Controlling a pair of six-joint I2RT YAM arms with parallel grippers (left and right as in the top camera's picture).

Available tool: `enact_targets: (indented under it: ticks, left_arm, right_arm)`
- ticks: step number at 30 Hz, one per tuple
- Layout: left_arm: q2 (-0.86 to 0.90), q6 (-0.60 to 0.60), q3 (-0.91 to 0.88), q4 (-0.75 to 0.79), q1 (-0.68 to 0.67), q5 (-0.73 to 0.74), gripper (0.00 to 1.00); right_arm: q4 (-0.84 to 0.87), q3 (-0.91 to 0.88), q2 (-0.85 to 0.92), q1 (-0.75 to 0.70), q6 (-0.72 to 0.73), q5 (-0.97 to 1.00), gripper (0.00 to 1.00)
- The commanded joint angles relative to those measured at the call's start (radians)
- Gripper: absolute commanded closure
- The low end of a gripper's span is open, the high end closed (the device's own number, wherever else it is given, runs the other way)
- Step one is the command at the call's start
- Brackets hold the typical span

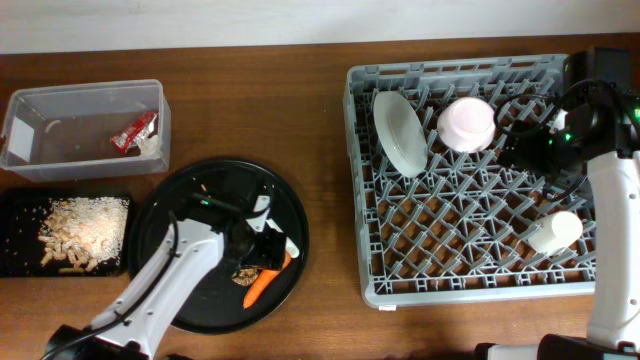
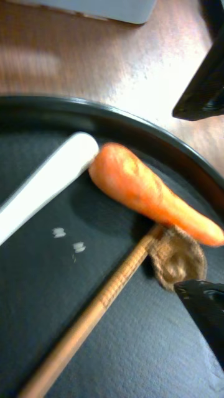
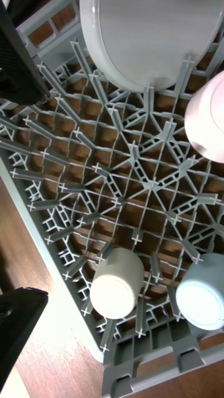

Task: Sort waste into correct bins and load items into the dishwasher rack
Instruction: 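Grasp the carrot with the left gripper and drop it on the black tray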

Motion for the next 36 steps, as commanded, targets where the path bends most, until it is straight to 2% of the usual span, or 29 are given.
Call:
enact_targets:
  ticks: [1, 6, 11, 12, 14, 15, 16, 18, 20, 21, 25, 27, 30, 34, 36]
  left_arm:
    - [-0.003, -0.002, -0.047, 0.099, -0.062, 0.000, 0.19]
    - [0.048, -0.002, -0.086, 0.137, -0.106, -0.003, 0.19]
    - [0.175, -0.002, -0.086, 0.168, -0.106, -0.011, 0.21]
    - [0.201, -0.002, -0.086, 0.174, -0.106, -0.011, 0.36]
    - [0.211, -0.002, -0.086, 0.183, -0.106, -0.012, 0.54]
    - [0.211, -0.002, -0.086, 0.195, -0.105, -0.012, 0.68]
    - [0.211, -0.002, -0.085, 0.201, -0.105, -0.021, 0.76]
    - [0.211, -0.002, -0.083, 0.199, -0.105, -0.058, 0.83]
    - [0.210, -0.002, -0.068, 0.183, -0.084, -0.064, 0.97]
    - [0.210, -0.002, -0.041, 0.158, -0.069, -0.063, 0.99]
    - [0.191, -0.002, 0.148, 0.007, 0.010, -0.091, 1.00]
    - [0.156, -0.001, 0.299, -0.084, 0.105, -0.134, 0.99]
    - [0.116, -0.002, 0.369, -0.106, 0.225, -0.182, 0.99]
    - [0.100, -0.008, 0.370, -0.097, 0.544, -0.183, 0.99]
    - [0.103, -0.054, 0.370, -0.067, 0.719, -0.183, 0.99]
  right_arm:
    - [0.000, -0.004, 0.001, -0.001, -0.010, -0.008, 0.04]
    - [0.001, -0.004, 0.001, -0.001, -0.010, -0.007, 0.04]
    - [0.000, -0.004, 0.001, -0.001, -0.010, -0.001, 0.04]
    - [0.000, -0.004, 0.001, -0.001, -0.010, -0.001, 0.04]
    - [0.000, -0.004, 0.001, -0.001, -0.010, -0.001, 0.04]
    - [0.000, -0.004, 0.001, -0.001, -0.010, -0.001, 0.04]
    - [0.000, -0.004, 0.001, -0.001, -0.010, -0.001, 0.04]
    - [0.000, -0.004, 0.001, -0.001, -0.010, -0.001, 0.04]
    - [-0.001, -0.004, 0.001, -0.001, -0.010, -0.001, 0.04]
    - [-0.001, -0.004, 0.001, -0.001, -0.010, -0.001, 0.04]
    - [-0.002, -0.004, 0.001, -0.001, -0.010, -0.001, 0.04]
    - [-0.005, -0.004, 0.001, -0.001, -0.010, -0.001, 0.04]
    - [-0.005, -0.004, 0.001, -0.001, -0.010, -0.001, 0.04]
    - [-0.006, -0.004, 0.001, -0.001, -0.010, -0.001, 0.04]
    - [-0.006, -0.004, 0.001, -0.001, -0.010, -0.001, 0.04]
